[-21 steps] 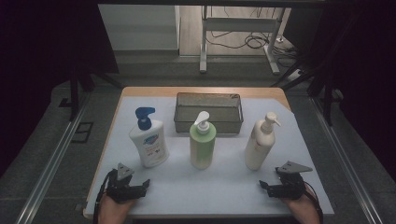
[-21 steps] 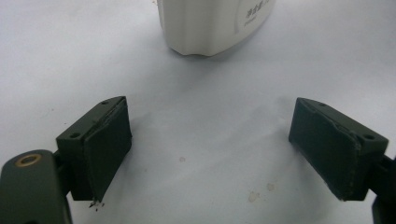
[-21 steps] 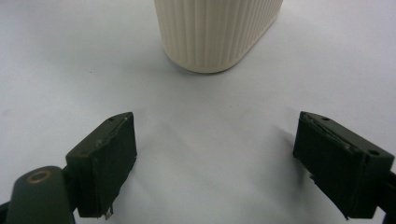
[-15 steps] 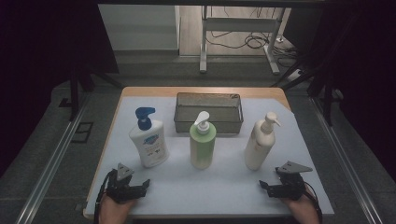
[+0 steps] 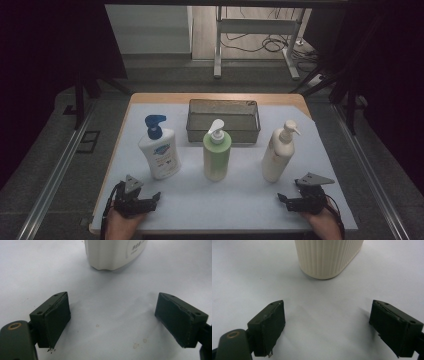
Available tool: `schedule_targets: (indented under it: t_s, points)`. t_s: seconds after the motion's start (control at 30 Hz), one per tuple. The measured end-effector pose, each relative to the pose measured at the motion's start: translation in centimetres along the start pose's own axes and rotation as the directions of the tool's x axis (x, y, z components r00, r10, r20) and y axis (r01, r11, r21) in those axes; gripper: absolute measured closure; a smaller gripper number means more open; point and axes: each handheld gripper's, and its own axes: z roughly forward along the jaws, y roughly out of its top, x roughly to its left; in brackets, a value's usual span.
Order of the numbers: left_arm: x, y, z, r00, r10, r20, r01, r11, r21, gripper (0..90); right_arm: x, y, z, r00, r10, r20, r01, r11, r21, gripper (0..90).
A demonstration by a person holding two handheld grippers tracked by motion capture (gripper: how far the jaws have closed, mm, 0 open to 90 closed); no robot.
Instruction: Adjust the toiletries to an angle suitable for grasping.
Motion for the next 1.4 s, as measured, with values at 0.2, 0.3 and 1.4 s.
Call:
schedule_targets:
  t_s: [0.2, 0.3, 1.4]
  points:
    - [0.0, 0.0, 0.0, 1.0, 0.0, 0.0, 0.0, 1.0, 0.0, 12.6, 0.0, 0.0, 0.0, 1.0, 0.001, -0.003, -0.001, 1.0, 0.002, 13.1]
    - [0.0, 0.0, 0.0, 1.0, 0.0, 0.0, 0.0, 1.0, 0.0, 12.6, -0.1, 0.1, 0.0, 1.0, 0.003, -0.005, -0.003, 1.0, 0.004, 13.1]
    - [0.0, 0.0, 0.0, 1.0, 0.0, 0.001, 0.0, 1.0, -0.003, 12.6, 0.3, 1.8, -2.3, 0.9982, 0.0, -0.059, -0.004, 0.998, -0.068, 49.5]
